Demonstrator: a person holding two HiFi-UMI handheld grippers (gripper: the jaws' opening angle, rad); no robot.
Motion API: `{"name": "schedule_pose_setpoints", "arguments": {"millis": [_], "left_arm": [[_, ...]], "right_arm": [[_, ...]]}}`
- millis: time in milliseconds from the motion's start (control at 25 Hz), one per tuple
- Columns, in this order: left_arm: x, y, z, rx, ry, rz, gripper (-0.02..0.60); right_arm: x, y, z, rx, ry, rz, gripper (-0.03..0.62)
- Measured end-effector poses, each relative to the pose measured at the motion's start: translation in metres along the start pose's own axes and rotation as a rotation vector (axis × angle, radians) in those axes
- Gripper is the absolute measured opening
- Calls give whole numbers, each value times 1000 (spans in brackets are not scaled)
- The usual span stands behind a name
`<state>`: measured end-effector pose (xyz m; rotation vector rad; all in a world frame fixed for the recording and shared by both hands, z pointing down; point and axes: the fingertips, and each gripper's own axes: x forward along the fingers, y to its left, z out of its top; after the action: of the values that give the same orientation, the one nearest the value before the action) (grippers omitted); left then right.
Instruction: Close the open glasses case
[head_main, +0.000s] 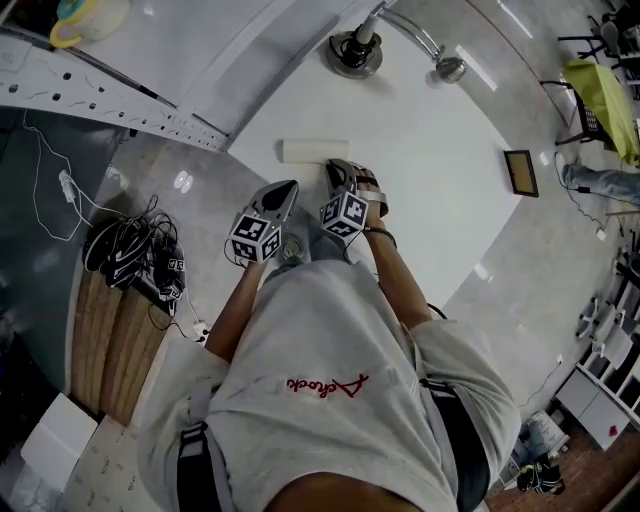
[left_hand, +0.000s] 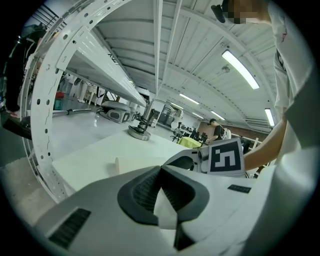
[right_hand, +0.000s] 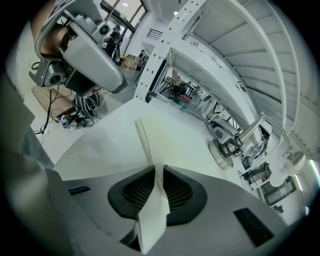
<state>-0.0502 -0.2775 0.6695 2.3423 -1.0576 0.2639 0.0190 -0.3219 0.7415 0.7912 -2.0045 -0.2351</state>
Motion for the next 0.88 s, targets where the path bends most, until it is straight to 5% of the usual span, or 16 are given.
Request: {"name": "schedule_pose_setpoints", "arguments": {"millis": [560,680,880], "left_arm": [[-2,-5,5,23,-14,1,25],[-2,-6,8,29,-18,-2,25],[-2,-9,15,44,-33,-12,25]], "right_arm": [[-17,-9,11,89,-57,-48,26],[-24,-19,17,230,-99,-52,26],[-43,-43,27,672,-245,-41,26]]}}
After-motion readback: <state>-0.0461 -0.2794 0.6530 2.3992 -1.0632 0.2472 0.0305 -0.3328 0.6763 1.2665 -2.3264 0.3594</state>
